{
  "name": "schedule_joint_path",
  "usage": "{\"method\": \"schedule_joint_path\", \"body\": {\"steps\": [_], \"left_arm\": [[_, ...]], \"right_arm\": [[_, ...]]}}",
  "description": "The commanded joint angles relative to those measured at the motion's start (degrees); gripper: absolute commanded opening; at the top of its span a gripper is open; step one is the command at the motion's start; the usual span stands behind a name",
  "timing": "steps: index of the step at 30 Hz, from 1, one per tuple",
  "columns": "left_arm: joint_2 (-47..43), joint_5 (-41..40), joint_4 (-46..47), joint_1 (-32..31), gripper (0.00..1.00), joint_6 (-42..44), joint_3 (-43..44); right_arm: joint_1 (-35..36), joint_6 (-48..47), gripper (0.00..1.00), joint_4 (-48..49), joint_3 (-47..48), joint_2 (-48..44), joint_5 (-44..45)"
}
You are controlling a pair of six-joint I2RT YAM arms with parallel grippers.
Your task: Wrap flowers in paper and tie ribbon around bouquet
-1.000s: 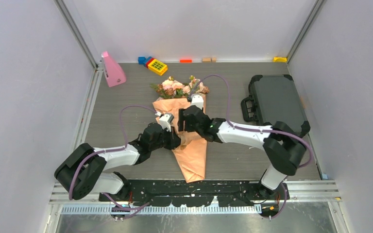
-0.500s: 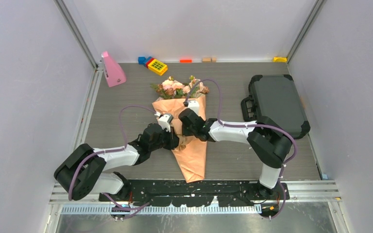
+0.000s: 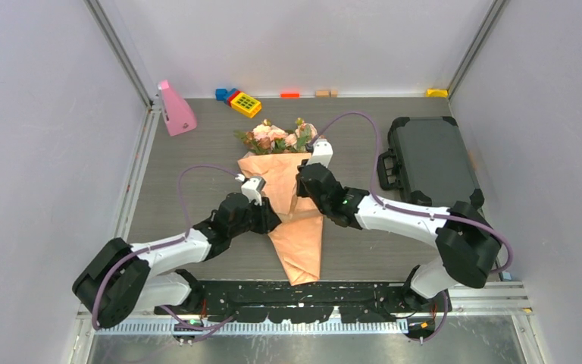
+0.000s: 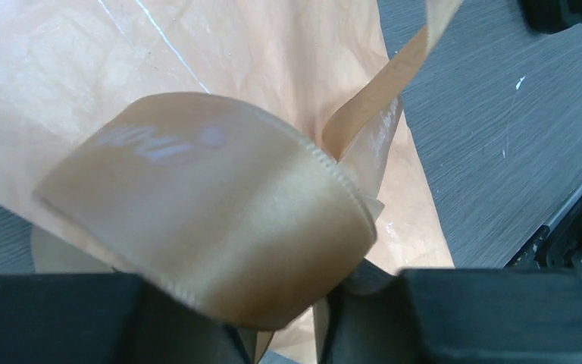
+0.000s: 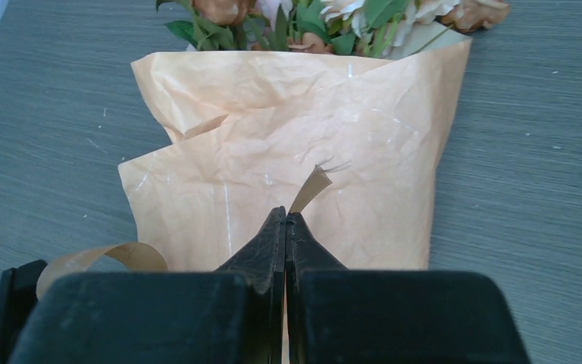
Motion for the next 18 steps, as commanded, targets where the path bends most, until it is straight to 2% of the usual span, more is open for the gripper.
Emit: {"method": "schedule_joint_path", "body": {"steps": [1,7,11,15,18], "left_arm": [[-3.9,-2.2,-4.1,-0.2,0.33,-0.3,2.5],[-9.9,-3.4,-13.2,-0.2,0.59,-1.5,4.1],[-14.3,-4.8,-21.2,-0.2,0.72,-3.0,5.6],[-17.6,-12.6,-28.0,-0.2,0.94,-8.1,7.2],[-17.3,-17.8,-30.2,-0.1,1.00,-11.5,9.7]], "right_arm": [[-1.8,-2.7,0.01,3.4,-3.5,-3.8,4.4],[-3.3,-3.5,0.01,5.8,-7.2,-6.7,4.5],[-3.3,-4.0,0.01,6.7,-8.2,-7.4,3.4],[-3.4,-4.5,0.01,8.3,-9.0,-7.8,2.3],[-3.4,-4.8,0.01,9.4,-9.5,-7.9,0.9]]}}
